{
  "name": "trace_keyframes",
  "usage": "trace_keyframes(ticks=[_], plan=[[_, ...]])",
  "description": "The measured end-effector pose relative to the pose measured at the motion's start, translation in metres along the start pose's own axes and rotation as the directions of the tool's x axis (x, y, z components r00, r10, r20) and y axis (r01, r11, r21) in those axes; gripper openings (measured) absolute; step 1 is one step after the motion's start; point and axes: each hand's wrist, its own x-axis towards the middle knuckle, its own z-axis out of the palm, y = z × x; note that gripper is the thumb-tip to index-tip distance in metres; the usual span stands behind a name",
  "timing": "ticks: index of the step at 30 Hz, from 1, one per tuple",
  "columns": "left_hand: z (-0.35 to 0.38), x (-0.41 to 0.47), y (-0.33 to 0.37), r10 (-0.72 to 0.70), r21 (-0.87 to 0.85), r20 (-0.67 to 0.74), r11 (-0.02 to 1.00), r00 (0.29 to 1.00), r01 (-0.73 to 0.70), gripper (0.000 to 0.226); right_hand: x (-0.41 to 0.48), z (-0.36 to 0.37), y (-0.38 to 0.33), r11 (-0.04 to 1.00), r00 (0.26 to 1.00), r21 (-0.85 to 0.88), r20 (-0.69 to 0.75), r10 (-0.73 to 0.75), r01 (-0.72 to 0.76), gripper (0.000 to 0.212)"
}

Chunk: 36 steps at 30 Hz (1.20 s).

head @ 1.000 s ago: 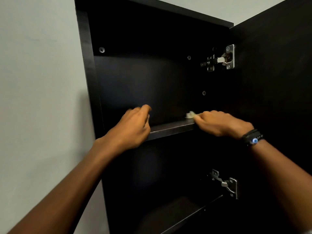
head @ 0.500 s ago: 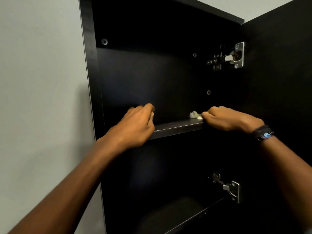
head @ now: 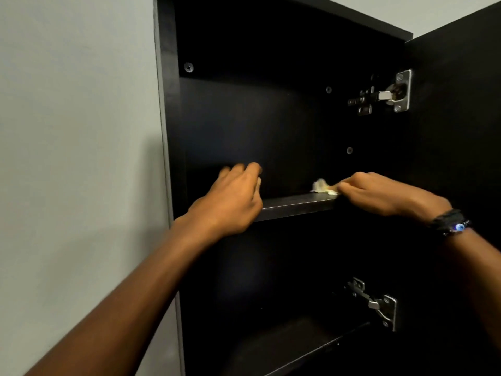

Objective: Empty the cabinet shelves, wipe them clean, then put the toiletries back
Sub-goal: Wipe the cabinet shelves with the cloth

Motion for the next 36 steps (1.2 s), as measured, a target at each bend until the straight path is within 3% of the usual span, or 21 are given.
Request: trace_keyframes(ticks=[3, 9, 12, 16, 19, 22, 24, 27, 29, 32, 36], plan=[[0.001, 0.0, -0.002, 0.005, 0.016, 0.013, 1.0, 1.0, -0.005, 0.026, 0.017, 0.004, 0.001, 0.998, 1.0, 0.055, -0.014, 0.025, -0.024, 0.04], [-0.007, -0.004, 0.002, 0.018, 0.034, -0.026, 0.999, 1.0, -0.017, 0.033, -0.007, 0.035, -0.058, 0.916, 0.911, 0.052, -0.14, -0.387, 0.397, 0.038], [-0.02, -0.012, 0.006, 0.093, 0.21, -0.001, 0.973, 0.996, -0.091, 0.04, -0.009, 0.025, -0.054, 0.922, 0.92, 0.032, -0.098, -0.38, 0.385, 0.037], [-0.05, -0.017, 0.01, 0.221, 0.666, 0.042, 0.721, 0.974, -0.192, 0.04, 0.016, 0.02, -0.053, 0.98, 0.986, -0.121, -0.039, -0.163, 0.158, 0.045], [-0.071, -0.015, 0.013, 0.191, 0.81, 0.097, 0.555, 0.977, -0.189, 0.041, 0.024, 0.032, -0.09, 0.944, 0.944, -0.09, -0.065, -0.325, 0.318, 0.048], [-0.082, -0.017, 0.01, 0.117, 0.886, 0.145, 0.426, 0.982, -0.182, 0.04, 0.008, 0.047, -0.139, 0.837, 0.836, 0.032, -0.073, -0.544, 0.547, 0.038], [-0.084, -0.023, 0.004, 0.102, 0.904, 0.184, 0.373, 0.978, -0.209, 0.035, -0.008, 0.051, -0.154, 0.776, 0.786, 0.122, -0.079, -0.613, 0.618, 0.034], [-0.083, -0.038, -0.004, 0.121, 0.895, 0.22, 0.371, 0.968, -0.25, 0.027, -0.014, 0.045, -0.136, 0.763, 0.773, 0.125, -0.108, -0.625, 0.634, 0.043], [-0.082, -0.043, -0.006, 0.145, 0.884, 0.22, 0.388, 0.965, -0.26, 0.026, -0.006, 0.036, -0.118, 0.863, 0.859, -0.003, -0.092, -0.503, 0.505, 0.056], [-0.078, -0.041, -0.003, 0.126, 0.877, 0.202, 0.418, 0.971, -0.236, 0.024, 0.012, 0.034, -0.113, 0.947, 0.953, -0.129, -0.033, -0.3, 0.293, 0.047], [-0.074, -0.024, 0.017, 0.073, 0.831, 0.114, 0.54, 0.991, -0.135, 0.007, -0.004, 0.053, -0.152, 0.855, 0.85, -0.043, -0.088, -0.519, 0.517, 0.037]])
